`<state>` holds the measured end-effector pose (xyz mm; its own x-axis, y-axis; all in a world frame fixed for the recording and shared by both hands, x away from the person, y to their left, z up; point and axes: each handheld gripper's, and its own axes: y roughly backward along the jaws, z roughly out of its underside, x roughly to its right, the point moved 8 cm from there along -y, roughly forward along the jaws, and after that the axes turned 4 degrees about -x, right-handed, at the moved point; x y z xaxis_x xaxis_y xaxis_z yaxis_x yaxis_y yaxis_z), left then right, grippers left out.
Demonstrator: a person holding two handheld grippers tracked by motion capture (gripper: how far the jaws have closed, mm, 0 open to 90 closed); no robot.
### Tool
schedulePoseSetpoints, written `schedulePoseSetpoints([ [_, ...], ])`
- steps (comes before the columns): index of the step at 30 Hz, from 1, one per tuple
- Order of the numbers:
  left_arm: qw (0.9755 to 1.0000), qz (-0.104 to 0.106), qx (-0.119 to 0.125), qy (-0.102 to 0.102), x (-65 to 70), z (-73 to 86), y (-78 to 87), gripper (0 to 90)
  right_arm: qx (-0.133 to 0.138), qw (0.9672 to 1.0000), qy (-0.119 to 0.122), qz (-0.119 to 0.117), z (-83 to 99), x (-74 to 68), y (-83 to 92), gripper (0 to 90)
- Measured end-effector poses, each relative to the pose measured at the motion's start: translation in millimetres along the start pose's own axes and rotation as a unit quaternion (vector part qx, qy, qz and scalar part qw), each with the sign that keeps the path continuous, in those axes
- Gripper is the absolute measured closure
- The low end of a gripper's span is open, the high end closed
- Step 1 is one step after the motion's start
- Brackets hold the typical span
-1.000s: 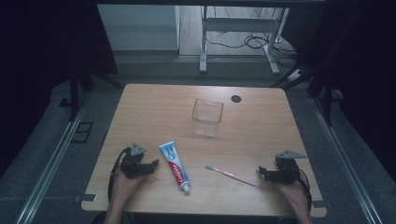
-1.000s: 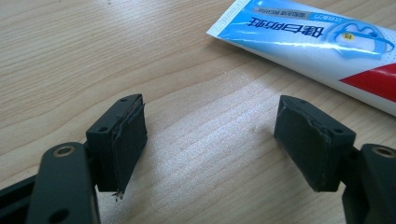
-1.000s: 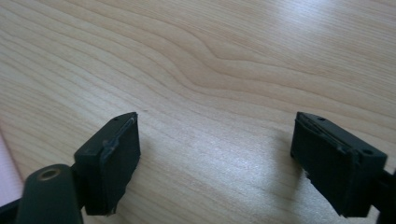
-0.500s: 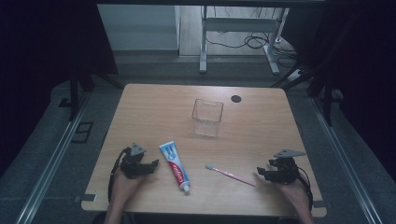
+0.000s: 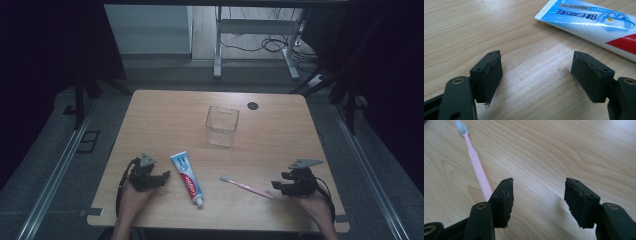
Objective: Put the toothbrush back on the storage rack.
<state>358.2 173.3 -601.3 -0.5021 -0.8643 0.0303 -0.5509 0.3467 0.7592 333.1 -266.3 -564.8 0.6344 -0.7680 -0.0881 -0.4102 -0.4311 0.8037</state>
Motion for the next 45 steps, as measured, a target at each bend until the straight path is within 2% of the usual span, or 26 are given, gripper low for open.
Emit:
schedulePoseSetpoints([
  [5, 1.0, 0.0, 0.0, 0.0, 0.0, 0.0, 0.0, 24.8, -0.011, 0.9998, 0.014, -0.009, -3.8, -6.4, -0.3, 42.2],
  [10, 1.0, 0.0, 0.0, 0.0, 0.0, 0.0, 0.0, 24.7, -0.041, 0.998, 0.043, -0.023, -8.7, -19.7, -5.3, 45.7],
  [13, 1.0, 0.0, 0.0, 0.0, 0.0, 0.0, 0.0, 24.7, -0.051, 0.9971, 0.051, -0.025, -9.8, -23.0, -7.2, 46.5],
  [17, 1.0, 0.0, 0.0, 0.0, 0.0, 0.0, 0.0, 24.6, -0.071, 0.9941, 0.074, -0.033, -13.0, -31.1, -10.8, 49.1],
  [18, 1.0, 0.0, 0.0, 0.0, 0.0, 0.0, 0.0, 24.6, -0.082, 0.9925, 0.083, -0.037, -14.4, -35.3, -11.7, 50.4],
  [19, 1.0, 0.0, 0.0, 0.0, 0.0, 0.0, 0.0, 24.6, -0.082, 0.9925, 0.083, -0.037, -14.4, -35.3, -11.7, 50.4],
  [21, 1.0, 0.0, 0.0, 0.0, 0.0, 0.0, 0.0, 24.6, -0.092, 0.9903, 0.096, -0.04, -17.0, -40.5, -13.2, 51.9],
  [22, 1.0, 0.0, 0.0, -0.001, 0.1, 0.0, 0.0, 24.5, -0.102, 0.9882, 0.105, -0.043, -19.4, -44.5, -14.5, 53.2],
  [25, 1.0, 0.0, 0.0, 0.0, 0.1, 0.0, 0.0, 24.5, -0.11, 0.9867, 0.112, -0.043, -21.6, -47.7, -16.2, 54.5],
  [28, 1.0, 0.001, 0.0, 0.0, 0.2, 0.0, 0.0, 24.4, -0.136, 0.9811, 0.129, -0.048, -26.0, -54.0, -21.0, 56.4],
  [29, 1.0, 0.001, 0.0, 0.0, 0.2, 0.0, 0.0, 24.4, -0.136, 0.9811, 0.129, -0.048, -26.0, -54.0, -21.0, 56.4],
  [31, 1.0, 0.001, 0.0, 0.0, 0.2, 0.0, 0.0, 24.4, -0.152, 0.9774, 0.139, -0.048, -29.2, -59.1, -25.4, 57.6],
  [32, 1.0, 0.001, 0.0, 0.0, 0.2, 0.0, 0.0, 24.4, -0.152, 0.9774, 0.139, -0.048, -29.2, -59.1, -25.4, 57.6],
  [33, 1.0, 0.001, 0.0, 0.0, 0.2, 0.0, -0.1, 24.3, -0.157, 0.9759, 0.144, -0.047, -30.1, -60.5, -27.1, 57.9],
  [34, 1.0, 0.001, 0.0, 0.0, 0.3, 0.0, -0.1, 24.3, -0.163, 0.9741, 0.149, -0.049, -30.7, -62.0, -28.6, 58.3],
  [35, 1.0, 0.001, 0.0, 0.0, 0.3, -0.1, -0.1, 24.2, -0.174, 0.9706, 0.159, -0.048, -31.7, -64.6, -32.1, 58.6],
  [36, 1.0, 0.001, 0.0, 0.0, 0.3, 0.0, -0.1, 24.2, -0.174, 0.9706, 0.159, -0.048, -31.7, -64.6, -32.1, 58.6],
  [38, 1.0, 0.001, 0.0, 0.0, 0.3, -0.1, -0.1, 24.2, -0.186, 0.9675, 0.164, -0.048, -32.5, -67.1, -35.1, 59.6],
  [39, 1.0, 0.001, 0.0, 0.0, 0.3, -0.1, -0.1, 24.2, -0.192, 0.9658, 0.168, -0.048, -32.9, -68.2, -36.5, 60.2],
  [40, 1.0, 0.001, 0.0, -0.001, 0.3, -0.1, -0.1, 24.2, -0.202, 0.9626, 0.175, -0.046, -34.1, -70.0, -39.4, 62.0],
  [41, 1.0, 0.001, 0.0, -0.001, 0.3, -0.1, -0.1, 24.2, -0.202, 0.9626, 0.175, -0.046, -34.1, -70.0, -39.4, 62.0],
  [42, 1.0, 0.001, 0.0, -0.001, 0.3, -0.1, -0.1, 24.2, -0.206, 0.961, 0.179, -0.045, -34.8, -71.0, -40.7, 62.9],
  [43, 1.0, 0.001, 0.0, -0.001, 0.3, -0.1, -0.1, 24.1, -0.216, 0.9566, 0.19, -0.045, -35.8, -72.2, -43.4, 64.4],
  [44, 1.0, 0.001, -0.001, -0.001, 0.3, 0.0, 0.0, 24.1, -0.216, 0.9566, 0.19, -0.045, -35.8, -72.2, -43.4, 64.4],
  [45, 1.0, 0.001, -0.001, -0.001, 0.3, 0.0, -0.1, 24.1, -0.227, 0.9534, 0.195, -0.04, -36.6, -74.3, -46.1, 66.3],
])
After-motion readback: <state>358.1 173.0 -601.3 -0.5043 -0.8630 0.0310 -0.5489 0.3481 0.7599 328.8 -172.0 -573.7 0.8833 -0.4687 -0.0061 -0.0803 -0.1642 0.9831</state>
